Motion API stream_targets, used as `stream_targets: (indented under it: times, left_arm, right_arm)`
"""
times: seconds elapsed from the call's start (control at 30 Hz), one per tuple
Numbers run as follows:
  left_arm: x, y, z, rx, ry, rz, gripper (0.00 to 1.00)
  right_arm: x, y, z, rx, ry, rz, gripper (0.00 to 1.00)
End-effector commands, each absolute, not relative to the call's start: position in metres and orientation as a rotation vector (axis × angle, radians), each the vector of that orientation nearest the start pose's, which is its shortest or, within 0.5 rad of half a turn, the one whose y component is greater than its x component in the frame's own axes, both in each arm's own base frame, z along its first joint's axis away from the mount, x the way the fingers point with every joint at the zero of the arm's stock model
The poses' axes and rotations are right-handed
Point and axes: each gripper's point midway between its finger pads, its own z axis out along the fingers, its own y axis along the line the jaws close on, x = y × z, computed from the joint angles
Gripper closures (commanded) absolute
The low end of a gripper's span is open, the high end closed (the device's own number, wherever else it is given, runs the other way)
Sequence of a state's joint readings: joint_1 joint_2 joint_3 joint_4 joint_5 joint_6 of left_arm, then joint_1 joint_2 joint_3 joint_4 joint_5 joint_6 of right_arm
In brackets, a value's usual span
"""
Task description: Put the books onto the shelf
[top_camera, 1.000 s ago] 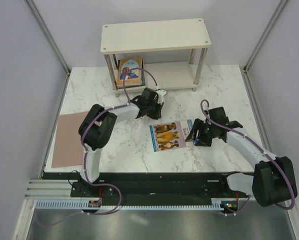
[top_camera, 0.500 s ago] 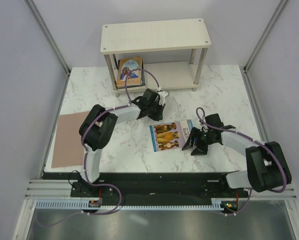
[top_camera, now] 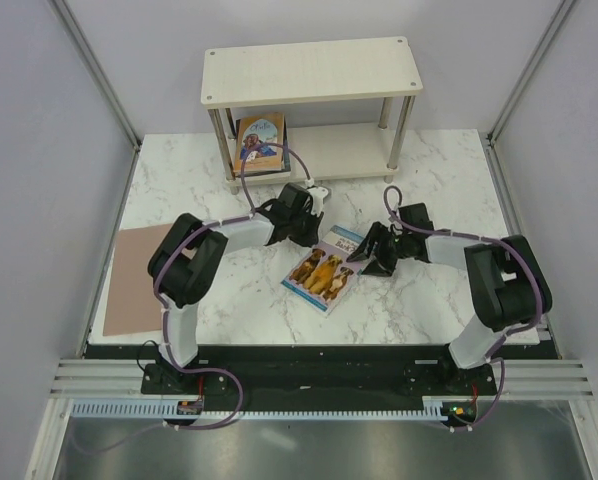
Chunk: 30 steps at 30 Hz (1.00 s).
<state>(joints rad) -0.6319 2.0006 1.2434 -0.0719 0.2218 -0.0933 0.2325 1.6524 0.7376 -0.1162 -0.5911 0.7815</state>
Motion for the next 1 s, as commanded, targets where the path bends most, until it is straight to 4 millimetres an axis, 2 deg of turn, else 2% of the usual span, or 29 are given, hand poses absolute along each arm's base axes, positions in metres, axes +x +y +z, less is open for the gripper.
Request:
stream_targets:
  times: [0.0,0.07,0.13,0.2,0.23,0.37,0.5,0.67,0.7,0.93,0.97]
  left_arm:
    - [0.305,-0.312,-0.007,0.772,2.547,-0.64,0.98]
    - [0.308,-0.311,0.002,0.762,2.525,-0.624,0.98]
    - [0.309,-0.306,0.01,0.75,2.505,-0.6,0.98]
    - [0.311,-0.299,0.014,0.735,2.494,-0.552,0.98]
    - [0.313,-0.298,0.026,0.726,2.465,-0.55,0.98]
    - [0.308,-0.295,0.032,0.743,2.444,-0.559,0.98]
    - [0.305,-0.296,0.025,0.755,2.466,-0.574,0.98]
    - [0.305,-0.304,0.01,0.756,2.505,-0.588,0.98]
    - [0.306,-0.303,0.003,0.755,2.519,-0.578,0.98]
    - [0.316,-0.309,-0.001,0.745,2.514,-0.566,0.98]
    - [0.318,-0.31,0.0,0.743,2.511,-0.565,0.98]
  right_arm:
    - [0.361,0.186,0.012,0.506,2.512,0.917,0.33]
    - [0.375,0.192,0.014,0.486,2.506,0.924,0.33]
    - [0.381,0.194,0.012,0.462,2.507,0.912,0.33]
    - [0.384,0.194,0.01,0.458,2.503,0.911,0.34]
    - [0.383,0.195,0.009,0.463,2.507,0.923,0.34]
    - [0.383,0.2,0.009,0.455,2.493,0.964,0.34]
    - [0.384,0.209,0.017,0.426,2.461,1.051,0.35]
    - [0.373,0.232,0.028,0.302,2.479,1.169,0.37]
    - [0.37,0.234,0.029,0.285,2.491,1.178,0.4]
    - [0.353,0.262,0.042,0.097,2.507,1.278,0.62]
    - [0.351,0.264,0.043,0.083,2.505,1.285,0.69]
